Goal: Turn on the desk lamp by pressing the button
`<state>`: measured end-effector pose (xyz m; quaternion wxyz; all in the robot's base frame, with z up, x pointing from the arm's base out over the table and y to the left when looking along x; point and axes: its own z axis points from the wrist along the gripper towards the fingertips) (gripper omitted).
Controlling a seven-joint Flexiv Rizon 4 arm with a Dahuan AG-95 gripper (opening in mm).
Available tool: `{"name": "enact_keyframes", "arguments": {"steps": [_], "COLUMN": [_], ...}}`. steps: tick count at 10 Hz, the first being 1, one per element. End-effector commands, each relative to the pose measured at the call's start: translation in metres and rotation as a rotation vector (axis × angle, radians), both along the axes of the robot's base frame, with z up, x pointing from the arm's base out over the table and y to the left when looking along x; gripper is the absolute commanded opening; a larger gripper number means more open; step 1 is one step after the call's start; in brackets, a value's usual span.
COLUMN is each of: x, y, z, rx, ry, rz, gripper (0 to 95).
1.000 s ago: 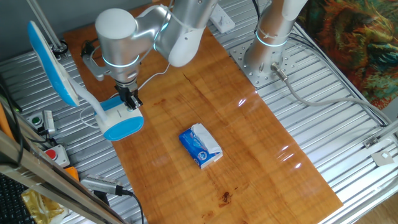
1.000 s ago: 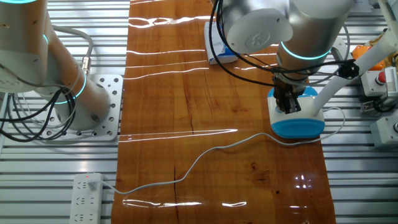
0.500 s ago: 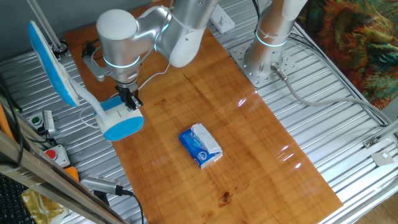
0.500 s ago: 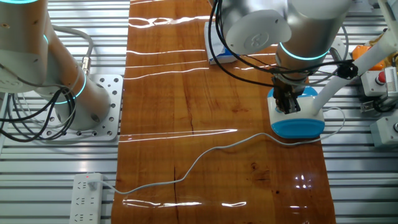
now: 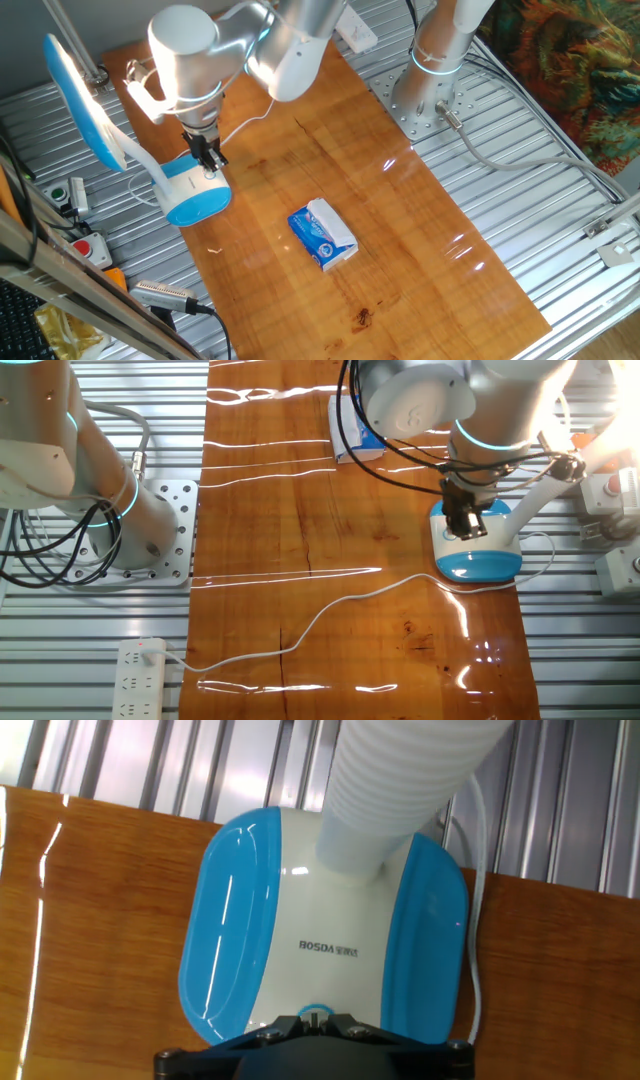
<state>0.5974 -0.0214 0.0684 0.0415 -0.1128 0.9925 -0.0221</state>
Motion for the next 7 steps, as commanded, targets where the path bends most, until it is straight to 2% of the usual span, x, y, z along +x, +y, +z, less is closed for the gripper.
{"name": "enact_keyframes", "arguments": {"steps": [1,5,7], "x": [-0.007,-0.014,-0.023], "y": [0.001,0.005,0.01], "z": [0.015,0.044,0.066], "rx": [0.002,0.012,0.036], "ry": [0.007,0.02,0.022], "rz": [-0.002,-0.043,-0.087], "gripper": [0.0,0.0,0.0]}}
